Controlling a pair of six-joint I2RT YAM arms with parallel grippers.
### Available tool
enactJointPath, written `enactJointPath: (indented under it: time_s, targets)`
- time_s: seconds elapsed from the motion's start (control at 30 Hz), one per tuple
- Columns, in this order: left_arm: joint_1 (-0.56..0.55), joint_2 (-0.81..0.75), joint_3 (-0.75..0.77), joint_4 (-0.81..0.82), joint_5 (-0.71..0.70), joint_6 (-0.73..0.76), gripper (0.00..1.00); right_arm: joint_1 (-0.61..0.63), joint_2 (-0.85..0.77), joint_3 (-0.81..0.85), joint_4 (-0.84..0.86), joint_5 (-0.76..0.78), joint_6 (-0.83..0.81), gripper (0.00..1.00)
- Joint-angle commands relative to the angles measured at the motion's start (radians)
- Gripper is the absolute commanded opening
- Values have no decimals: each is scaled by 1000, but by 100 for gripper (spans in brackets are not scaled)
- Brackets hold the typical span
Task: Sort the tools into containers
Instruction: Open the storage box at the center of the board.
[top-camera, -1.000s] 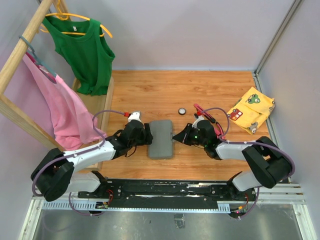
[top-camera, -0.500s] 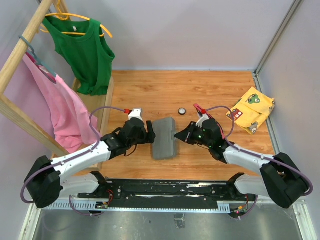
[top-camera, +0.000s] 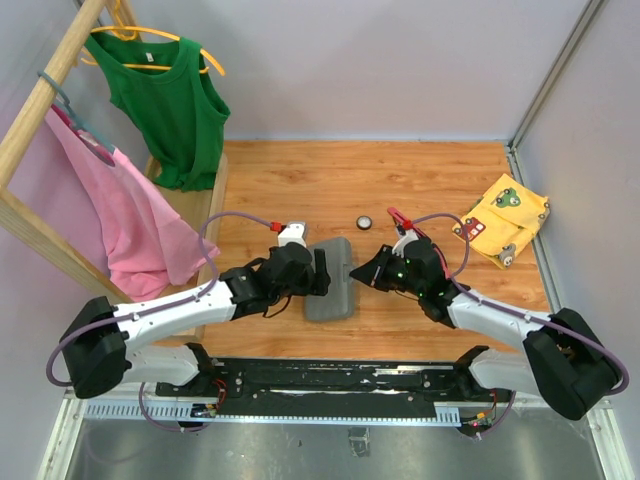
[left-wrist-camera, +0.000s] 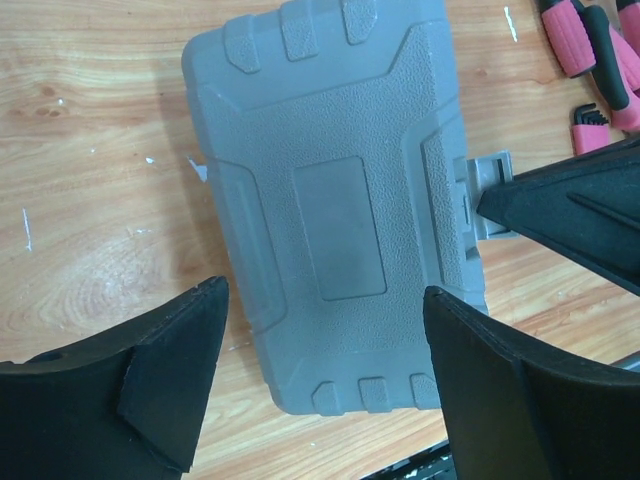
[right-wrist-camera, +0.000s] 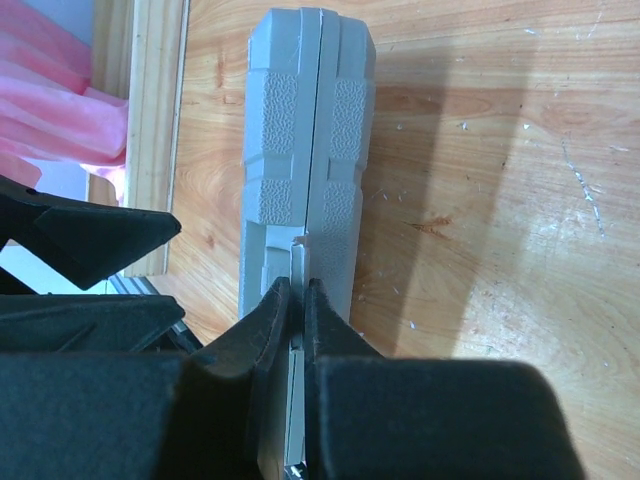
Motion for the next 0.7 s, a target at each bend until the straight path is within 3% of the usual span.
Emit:
enactJointPath:
  time_s: [0.0,0.67]
  targets:
    - [-21,21,35,-3,-36,-23,83,30,-35,32,25,6,14,0]
    - [-54,112,125,-44,-77,-34,85,73,-86,71,-14,25,14,1]
